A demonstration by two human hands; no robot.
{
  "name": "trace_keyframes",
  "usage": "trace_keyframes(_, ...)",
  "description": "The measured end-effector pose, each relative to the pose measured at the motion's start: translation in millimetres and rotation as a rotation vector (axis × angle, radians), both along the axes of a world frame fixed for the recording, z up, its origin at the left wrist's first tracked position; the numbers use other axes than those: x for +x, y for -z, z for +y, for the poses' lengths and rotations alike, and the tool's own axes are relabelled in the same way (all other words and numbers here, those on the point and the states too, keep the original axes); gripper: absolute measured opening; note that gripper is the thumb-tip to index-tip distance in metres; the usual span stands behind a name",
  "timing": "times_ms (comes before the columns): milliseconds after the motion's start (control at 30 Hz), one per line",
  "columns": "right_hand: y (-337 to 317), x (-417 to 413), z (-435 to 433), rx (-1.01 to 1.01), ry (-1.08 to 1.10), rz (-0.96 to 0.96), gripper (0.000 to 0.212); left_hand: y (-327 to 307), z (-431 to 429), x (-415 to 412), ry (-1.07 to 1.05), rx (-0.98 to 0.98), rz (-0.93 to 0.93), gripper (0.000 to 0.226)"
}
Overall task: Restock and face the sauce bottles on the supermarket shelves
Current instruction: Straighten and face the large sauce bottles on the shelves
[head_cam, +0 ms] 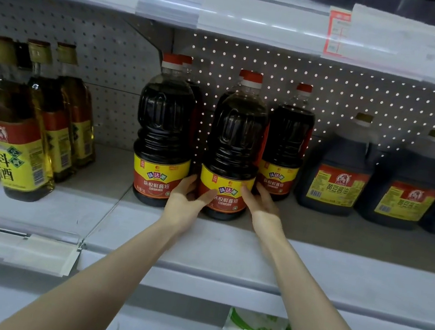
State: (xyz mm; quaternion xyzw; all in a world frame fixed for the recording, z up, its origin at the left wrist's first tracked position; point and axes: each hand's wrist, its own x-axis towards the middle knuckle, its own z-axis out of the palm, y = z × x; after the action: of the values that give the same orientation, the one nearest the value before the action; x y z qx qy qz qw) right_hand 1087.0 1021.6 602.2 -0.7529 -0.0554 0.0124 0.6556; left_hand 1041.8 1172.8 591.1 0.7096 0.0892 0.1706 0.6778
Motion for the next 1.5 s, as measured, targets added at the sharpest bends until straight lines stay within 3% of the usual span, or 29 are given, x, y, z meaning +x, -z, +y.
trace_keyframes(200,11,-3,4,0.115,0.040,-0.026,0.038,5,0,-1,0.003,0.084,0.019,0.063)
trace_keyframes(600,18,-1,-1,0.028,-0.015,-0.063,0.046,9,-2,1,-0.075,0.143,0.010,0.057)
trace_keyframes(1500,27,6,-2,0.107,0.046,-0.066,0.028,13,-2,4,-0.033,0.184,0.022,0.063)
